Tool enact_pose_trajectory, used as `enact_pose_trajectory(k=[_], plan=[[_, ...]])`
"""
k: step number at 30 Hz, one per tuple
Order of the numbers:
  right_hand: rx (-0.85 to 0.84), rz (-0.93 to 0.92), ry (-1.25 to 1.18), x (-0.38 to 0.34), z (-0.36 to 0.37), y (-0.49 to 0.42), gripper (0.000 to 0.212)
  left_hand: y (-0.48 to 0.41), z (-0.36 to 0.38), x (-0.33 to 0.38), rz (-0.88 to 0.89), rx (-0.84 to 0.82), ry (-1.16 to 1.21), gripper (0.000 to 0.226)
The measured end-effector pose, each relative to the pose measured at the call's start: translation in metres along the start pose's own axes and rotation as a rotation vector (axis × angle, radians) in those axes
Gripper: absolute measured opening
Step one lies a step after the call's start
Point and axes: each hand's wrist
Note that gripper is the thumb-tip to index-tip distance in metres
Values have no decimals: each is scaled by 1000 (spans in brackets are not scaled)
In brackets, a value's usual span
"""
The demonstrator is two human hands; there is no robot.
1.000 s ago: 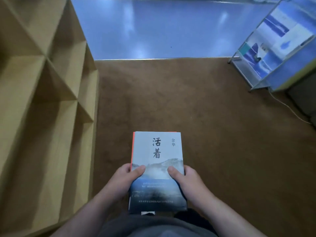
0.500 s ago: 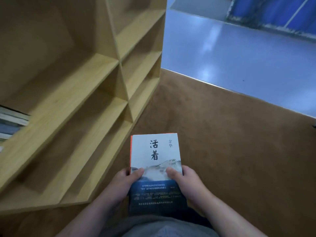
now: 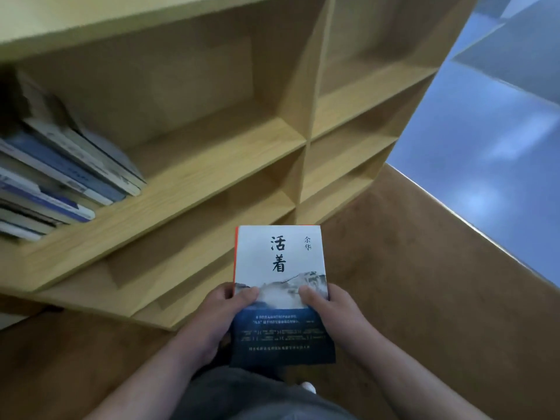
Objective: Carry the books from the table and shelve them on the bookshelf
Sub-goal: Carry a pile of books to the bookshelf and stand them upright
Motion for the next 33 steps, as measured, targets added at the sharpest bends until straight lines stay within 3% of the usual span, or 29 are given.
enact_pose_trajectory(k=[6,8,13,17,21,23,24,27,29,33], plan=[[-162,-139,132,-72,7,-59,46,-26,-28,43,2,7,279,52],[-230,-162,151,-100,12,-77,43,-42,-41,60,23,31,328,69],[-329,-220,201,-169,27,-119,35,-66,-70,103,271,108,449,109],[-365,-296,276,-214,44,-148,21,-76,-83,127,425,154,469,86],[-284,-445,482,-258,58,-175,43,-90,-83,149,566,428,397,40],[-186,-583,643,-274,67,-180,57,-100,-81,160,634,613,305,35],[-185,-648,683,-279,72,-182,52,-105,-79,166,661,714,275,34],[-405,-685,815,-283,89,-191,44,-119,-70,188,725,962,351,30],[-503,-685,884,-284,100,-201,55,-128,-69,202,735,1059,398,27],[-502,-673,897,-294,117,-222,69,-152,-85,213,728,1186,369,28]])
Point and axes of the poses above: each hand's wrist, its own y-axis away from the middle knuckle, its own z-axis out of the palm, x = y × z, and after that the axes turned 4 degrees about y, right-handed
